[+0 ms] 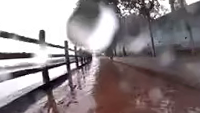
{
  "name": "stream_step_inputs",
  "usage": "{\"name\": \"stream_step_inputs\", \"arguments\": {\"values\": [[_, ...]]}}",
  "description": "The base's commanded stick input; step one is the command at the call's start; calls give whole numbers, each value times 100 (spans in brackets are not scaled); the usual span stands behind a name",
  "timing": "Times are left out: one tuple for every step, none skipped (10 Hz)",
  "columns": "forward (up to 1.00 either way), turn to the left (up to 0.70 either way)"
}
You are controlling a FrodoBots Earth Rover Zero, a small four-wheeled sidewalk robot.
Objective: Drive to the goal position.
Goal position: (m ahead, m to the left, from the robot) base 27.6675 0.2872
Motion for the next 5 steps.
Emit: {"name": "stream_step_inputs", "arguments": {"values": [[100,0],[100,0],[100,0],[100,0],[100,0]]}}
